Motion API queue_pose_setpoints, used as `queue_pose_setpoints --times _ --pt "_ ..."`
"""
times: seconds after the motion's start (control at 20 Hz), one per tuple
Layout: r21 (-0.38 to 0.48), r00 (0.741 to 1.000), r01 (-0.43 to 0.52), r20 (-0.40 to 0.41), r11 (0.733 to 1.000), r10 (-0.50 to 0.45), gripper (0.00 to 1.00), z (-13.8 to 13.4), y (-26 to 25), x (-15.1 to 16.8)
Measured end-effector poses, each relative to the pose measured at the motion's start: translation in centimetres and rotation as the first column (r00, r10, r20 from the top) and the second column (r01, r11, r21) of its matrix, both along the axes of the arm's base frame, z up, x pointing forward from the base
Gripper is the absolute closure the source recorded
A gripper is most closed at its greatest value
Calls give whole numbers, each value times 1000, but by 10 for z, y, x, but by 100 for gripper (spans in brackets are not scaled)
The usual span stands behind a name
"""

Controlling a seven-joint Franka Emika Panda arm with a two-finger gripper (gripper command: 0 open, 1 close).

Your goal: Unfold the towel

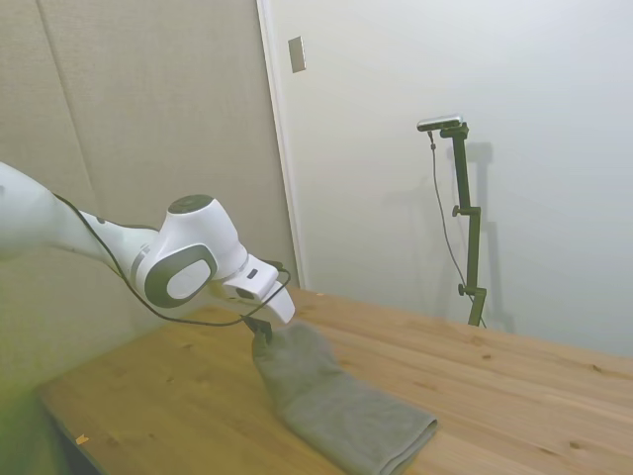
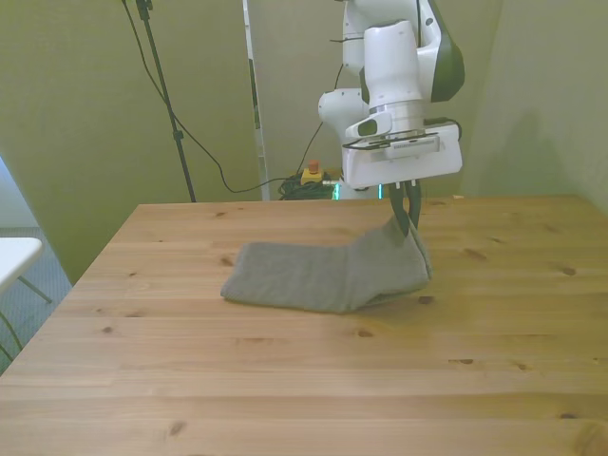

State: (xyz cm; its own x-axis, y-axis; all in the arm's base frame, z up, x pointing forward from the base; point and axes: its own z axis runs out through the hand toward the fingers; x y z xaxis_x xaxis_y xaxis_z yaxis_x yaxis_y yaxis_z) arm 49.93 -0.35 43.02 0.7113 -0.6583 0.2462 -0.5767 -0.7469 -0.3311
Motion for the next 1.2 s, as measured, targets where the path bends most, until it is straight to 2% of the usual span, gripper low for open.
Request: queue_pose_setpoints --times 0.3,0.8,1.0,1.2 --pt "-2 1000 -6 -30 1000 6 0 -14 7 -3" --pt "0 999 -11 -42 1000 11 0 -15 9 -4" --pt "7 997 -23 -68 1000 24 0 3 19 -12" --pt "-57 986 42 -160 998 -50 0 23 17 -23"
